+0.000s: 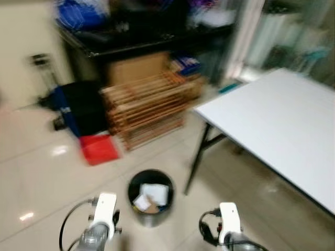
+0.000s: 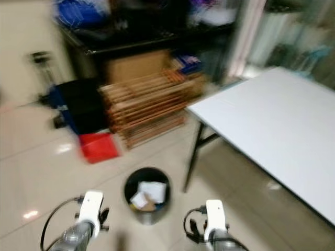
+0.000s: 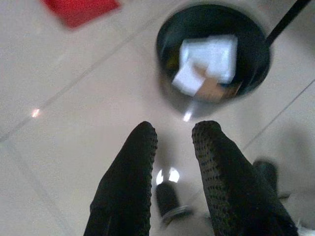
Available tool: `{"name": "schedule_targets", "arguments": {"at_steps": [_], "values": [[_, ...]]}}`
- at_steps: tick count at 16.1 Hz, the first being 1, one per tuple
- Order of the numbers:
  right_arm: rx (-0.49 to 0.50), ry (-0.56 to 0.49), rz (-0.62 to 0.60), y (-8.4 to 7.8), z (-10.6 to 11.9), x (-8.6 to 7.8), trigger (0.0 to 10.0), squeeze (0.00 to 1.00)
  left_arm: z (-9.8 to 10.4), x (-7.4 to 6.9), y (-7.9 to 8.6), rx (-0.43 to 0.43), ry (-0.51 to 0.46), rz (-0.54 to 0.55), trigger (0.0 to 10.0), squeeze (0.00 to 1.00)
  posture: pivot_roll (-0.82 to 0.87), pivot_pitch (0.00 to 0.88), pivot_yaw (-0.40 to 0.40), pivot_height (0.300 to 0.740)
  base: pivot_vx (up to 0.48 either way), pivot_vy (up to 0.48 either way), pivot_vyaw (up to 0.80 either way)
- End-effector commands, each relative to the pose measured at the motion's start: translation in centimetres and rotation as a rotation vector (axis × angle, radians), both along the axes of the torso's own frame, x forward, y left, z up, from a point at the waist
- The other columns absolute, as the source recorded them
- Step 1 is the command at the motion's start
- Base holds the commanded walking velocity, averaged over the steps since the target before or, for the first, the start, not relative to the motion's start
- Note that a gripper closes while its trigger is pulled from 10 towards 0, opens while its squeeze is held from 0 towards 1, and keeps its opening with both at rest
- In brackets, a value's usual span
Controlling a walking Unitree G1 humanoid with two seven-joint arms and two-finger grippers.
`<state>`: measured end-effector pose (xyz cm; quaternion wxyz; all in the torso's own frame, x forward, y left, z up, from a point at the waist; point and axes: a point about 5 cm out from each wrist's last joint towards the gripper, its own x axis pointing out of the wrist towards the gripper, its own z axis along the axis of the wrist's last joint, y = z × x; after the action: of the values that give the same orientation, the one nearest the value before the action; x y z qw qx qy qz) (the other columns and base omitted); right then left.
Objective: Picking trash to rubbish bin
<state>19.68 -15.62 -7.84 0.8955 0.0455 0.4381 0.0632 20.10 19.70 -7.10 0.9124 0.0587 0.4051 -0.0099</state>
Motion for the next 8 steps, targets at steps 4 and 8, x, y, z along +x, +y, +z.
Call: {"name": "schedule_targets", "arguments": {"at_steps": [4, 8], "values": [[0.008, 0.005, -0.009, 0.02, -0.15, -0.30, 10.0, 0.00, 0.38, 0.71, -0.18, -0.006, -0.022, -0.001, 10.0, 0.00, -0.01, 0.025, -0.078, 0.740, -0.188, 0.000, 0.00], [0.010, 0.006, -0.006, 0.11, -0.17, -0.33, 10.0, 0.00, 0.39, 0.71, -0.13, -0.006, -0.022, 0.000, 10.0, 0.00, -0.01, 0.025, -0.074, 0.740, -0.060, 0.000, 0.00]]}}
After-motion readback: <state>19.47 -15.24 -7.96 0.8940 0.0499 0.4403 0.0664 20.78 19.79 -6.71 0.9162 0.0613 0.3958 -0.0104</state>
